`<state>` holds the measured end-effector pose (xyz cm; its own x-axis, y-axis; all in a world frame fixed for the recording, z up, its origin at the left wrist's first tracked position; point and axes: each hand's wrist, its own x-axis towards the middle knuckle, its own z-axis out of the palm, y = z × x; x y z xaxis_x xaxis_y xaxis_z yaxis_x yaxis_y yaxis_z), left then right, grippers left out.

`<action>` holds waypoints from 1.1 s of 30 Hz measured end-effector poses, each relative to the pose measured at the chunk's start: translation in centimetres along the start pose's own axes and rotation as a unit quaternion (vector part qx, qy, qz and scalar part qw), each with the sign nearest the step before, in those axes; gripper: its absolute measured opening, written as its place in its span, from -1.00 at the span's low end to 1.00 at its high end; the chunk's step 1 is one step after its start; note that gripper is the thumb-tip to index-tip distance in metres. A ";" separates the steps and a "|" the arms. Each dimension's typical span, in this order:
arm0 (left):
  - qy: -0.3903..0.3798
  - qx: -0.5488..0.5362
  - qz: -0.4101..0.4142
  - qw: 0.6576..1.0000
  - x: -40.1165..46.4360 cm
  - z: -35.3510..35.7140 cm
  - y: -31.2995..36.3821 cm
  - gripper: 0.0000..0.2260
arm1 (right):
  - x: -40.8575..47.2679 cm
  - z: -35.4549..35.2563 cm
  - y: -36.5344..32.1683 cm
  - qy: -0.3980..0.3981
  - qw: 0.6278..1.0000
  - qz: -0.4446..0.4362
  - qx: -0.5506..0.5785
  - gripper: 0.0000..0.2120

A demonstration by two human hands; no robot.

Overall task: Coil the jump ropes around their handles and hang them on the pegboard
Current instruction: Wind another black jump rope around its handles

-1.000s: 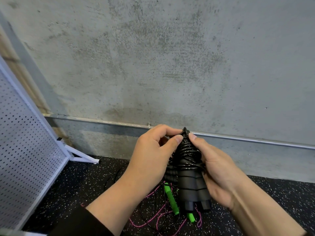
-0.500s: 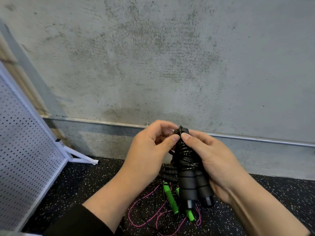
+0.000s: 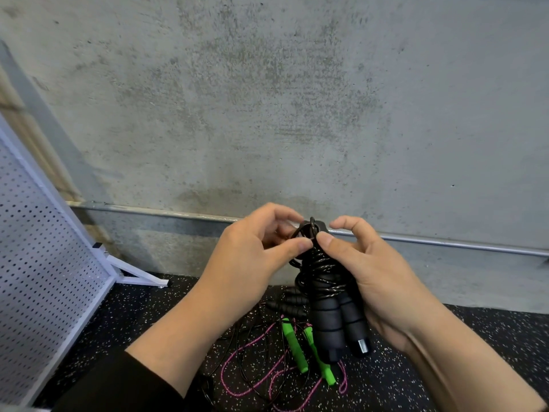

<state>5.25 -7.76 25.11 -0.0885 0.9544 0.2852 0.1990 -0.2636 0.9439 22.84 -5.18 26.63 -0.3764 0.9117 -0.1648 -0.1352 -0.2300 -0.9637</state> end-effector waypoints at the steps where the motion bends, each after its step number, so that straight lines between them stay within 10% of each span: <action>1: 0.001 0.002 0.000 1.000 0.0 0.0 0.0 -0.81 | 0.0 0.0 0.0 -0.003 1.000 -0.001 0.003 -0.58; 18: 0.050 -0.079 -0.034 0.995 -0.4 1.0 -0.2 -0.91 | 0.3 0.6 -0.2 -0.040 0.996 0.042 0.066 -0.69; 33: 0.099 -0.106 -0.051 0.988 -0.8 2.4 0.1 -0.96 | -0.2 0.6 0.4 0.033 0.983 -0.089 -0.154 -0.78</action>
<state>7.70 -8.24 24.57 -0.2906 0.9370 0.1940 -0.0283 -0.2111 0.9771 22.28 -5.65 26.37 -0.3103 0.9506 0.0081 0.0953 0.0396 -0.9947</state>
